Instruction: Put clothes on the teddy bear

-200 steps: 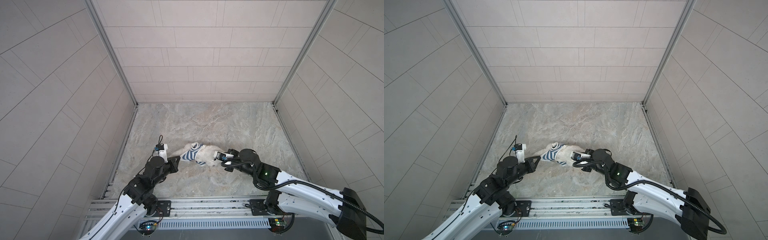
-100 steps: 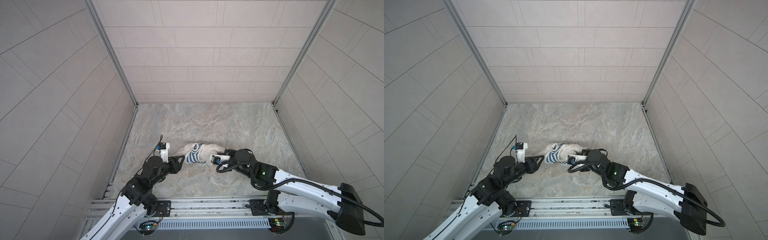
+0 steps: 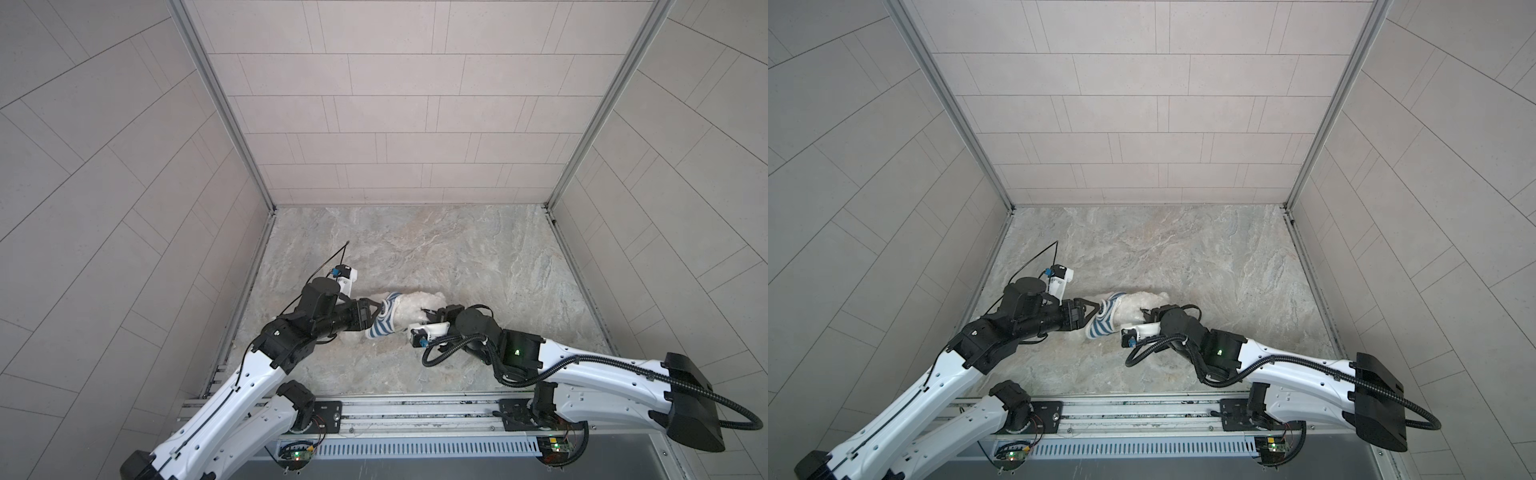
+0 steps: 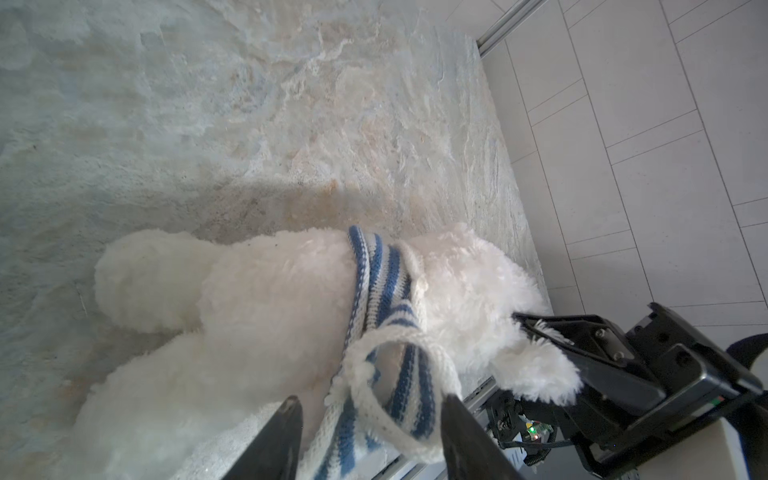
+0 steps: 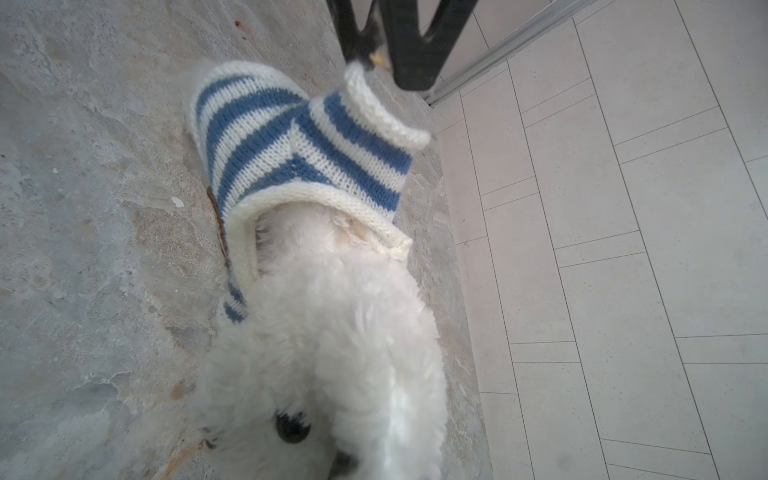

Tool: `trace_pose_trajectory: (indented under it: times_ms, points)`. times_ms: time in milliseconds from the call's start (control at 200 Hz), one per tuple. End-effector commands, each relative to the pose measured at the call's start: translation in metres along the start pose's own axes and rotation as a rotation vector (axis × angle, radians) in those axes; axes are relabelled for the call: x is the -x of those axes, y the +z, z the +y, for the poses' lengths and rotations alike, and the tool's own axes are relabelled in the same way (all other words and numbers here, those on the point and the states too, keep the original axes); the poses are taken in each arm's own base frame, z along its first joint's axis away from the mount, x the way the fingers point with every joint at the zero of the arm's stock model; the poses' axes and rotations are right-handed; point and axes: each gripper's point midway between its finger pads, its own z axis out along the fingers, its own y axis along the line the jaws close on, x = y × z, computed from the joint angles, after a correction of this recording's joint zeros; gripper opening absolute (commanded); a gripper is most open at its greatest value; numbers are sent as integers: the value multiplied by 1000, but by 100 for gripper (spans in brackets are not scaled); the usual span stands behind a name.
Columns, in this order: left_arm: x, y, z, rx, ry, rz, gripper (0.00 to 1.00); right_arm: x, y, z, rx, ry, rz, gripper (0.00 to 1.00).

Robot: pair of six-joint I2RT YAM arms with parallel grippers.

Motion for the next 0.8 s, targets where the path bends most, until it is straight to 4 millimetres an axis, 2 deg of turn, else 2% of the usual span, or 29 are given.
trace_pose_trajectory:
  times_ms: [0,75,145,230,395,536,666,796]
  points:
    - [-11,1,-2,-8,9,56,58,9,0,-10,-39,-1,-25,0]
    - [-9,5,-9,-33,17,55,55,10,0,-11,-41,3,-26,0]
    - [-7,8,-13,-48,25,53,47,9,0,-12,-44,8,-23,0]
    - [-6,8,-18,-66,22,51,33,8,-1,-13,-46,13,-16,0]
    - [-4,-4,-23,-73,34,26,0,10,-3,-18,-57,41,-13,0]
    - [-10,-18,-40,-143,82,14,0,5,6,-24,-58,82,70,0]
    - [-21,-37,-67,-285,153,9,0,3,14,-41,-89,173,155,0]
    - [-35,-38,-72,-326,175,60,0,8,16,-53,-90,286,152,0]
